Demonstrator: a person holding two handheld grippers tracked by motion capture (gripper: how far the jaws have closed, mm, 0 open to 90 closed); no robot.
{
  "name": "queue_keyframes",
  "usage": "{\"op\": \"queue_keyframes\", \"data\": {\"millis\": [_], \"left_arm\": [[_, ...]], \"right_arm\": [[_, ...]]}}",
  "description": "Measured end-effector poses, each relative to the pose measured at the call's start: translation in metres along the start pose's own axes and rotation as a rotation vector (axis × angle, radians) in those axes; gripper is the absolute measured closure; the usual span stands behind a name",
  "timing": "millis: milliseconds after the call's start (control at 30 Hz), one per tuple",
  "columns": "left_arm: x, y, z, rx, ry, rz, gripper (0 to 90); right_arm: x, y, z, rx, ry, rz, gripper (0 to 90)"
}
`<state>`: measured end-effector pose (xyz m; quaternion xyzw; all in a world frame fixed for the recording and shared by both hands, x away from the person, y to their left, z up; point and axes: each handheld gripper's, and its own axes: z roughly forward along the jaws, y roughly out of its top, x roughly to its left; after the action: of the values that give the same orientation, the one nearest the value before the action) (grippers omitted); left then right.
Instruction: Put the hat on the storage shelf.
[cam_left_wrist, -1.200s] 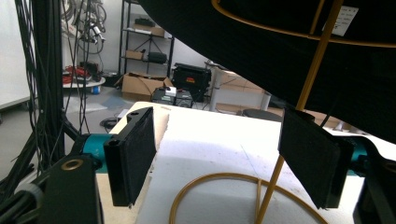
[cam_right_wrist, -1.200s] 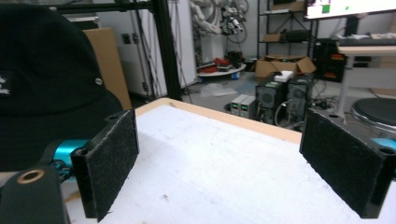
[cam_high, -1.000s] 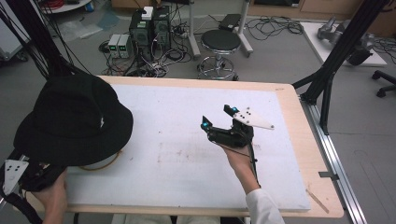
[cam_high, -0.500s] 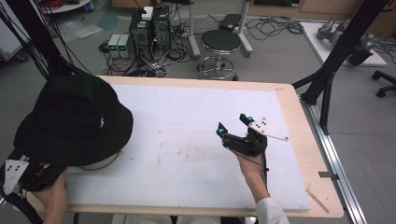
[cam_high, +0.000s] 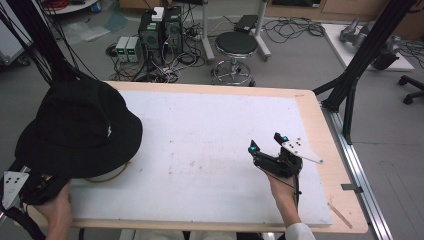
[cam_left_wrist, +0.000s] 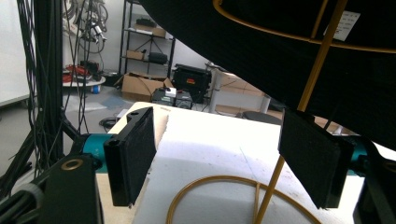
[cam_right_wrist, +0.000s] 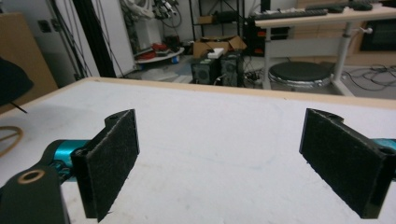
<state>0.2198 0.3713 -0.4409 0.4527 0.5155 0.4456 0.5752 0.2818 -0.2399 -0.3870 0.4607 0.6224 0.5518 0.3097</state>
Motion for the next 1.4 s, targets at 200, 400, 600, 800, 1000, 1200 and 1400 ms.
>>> {"op": "queue_keyframes", "data": {"millis": [200,400,600,800,1000,1200,1400], "left_arm": [[-0.002,0.0,0.002,0.003,-0.005,0.006,27.8],[-0.002,-0.001,0.002,0.004,-0.006,0.005,27.8],[-0.002,-0.001,0.002,0.005,-0.006,0.006,27.8],[-0.003,-0.001,0.003,0.005,-0.008,0.005,27.8],[-0.004,-0.002,0.004,0.012,-0.013,0.008,27.8],[-0.004,-0.002,0.004,0.011,-0.015,0.004,27.8],[-0.004,-0.002,0.003,0.012,-0.015,0.001,27.8]], "right_arm": [[-0.012,-0.013,-0.008,0.012,-0.04,0.021,11.1],[-0.023,-0.027,-0.014,0.01,-0.058,0.027,11.1],[-0.032,-0.035,-0.016,0.029,-0.104,0.032,11.1],[-0.037,-0.04,-0.02,-0.006,-0.124,0.042,11.1],[-0.043,-0.042,-0.023,-0.021,-0.144,0.065,11.1],[-0.043,-0.044,-0.021,-0.007,-0.147,0.064,11.1],[-0.043,-0.045,-0.021,-0.002,-0.154,0.062,11.1]]}}
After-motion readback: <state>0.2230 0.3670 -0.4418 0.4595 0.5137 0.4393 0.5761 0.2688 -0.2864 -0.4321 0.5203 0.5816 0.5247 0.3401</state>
